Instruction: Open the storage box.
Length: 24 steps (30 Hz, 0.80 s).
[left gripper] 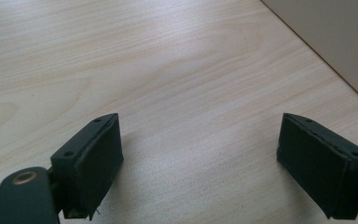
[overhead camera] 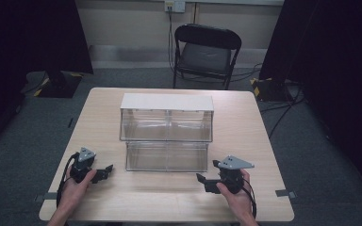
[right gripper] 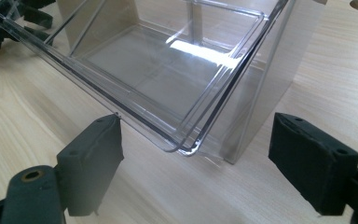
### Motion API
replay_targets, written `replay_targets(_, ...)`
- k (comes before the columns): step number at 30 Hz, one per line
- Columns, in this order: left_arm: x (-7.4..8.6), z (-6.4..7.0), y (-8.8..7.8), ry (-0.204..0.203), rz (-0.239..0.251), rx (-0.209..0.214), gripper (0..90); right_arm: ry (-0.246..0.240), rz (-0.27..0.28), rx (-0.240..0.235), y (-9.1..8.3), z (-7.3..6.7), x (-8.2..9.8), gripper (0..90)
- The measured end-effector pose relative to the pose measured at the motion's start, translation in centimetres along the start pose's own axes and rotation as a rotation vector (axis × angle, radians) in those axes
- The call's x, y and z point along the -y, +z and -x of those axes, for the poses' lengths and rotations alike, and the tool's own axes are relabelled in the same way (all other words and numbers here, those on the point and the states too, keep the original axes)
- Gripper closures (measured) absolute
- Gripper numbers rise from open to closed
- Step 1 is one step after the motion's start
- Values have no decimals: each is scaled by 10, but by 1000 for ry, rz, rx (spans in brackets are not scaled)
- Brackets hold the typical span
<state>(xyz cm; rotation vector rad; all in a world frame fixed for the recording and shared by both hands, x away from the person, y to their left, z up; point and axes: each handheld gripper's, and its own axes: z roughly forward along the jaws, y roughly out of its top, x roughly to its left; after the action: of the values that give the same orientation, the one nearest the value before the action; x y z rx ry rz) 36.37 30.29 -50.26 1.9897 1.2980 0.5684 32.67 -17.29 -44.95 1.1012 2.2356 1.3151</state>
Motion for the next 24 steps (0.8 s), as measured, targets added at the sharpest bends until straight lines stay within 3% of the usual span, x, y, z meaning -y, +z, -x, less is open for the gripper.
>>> replay_targets(24,0,0,0,0,0,0,136,-8,34,-19,-6,0,-7,174)
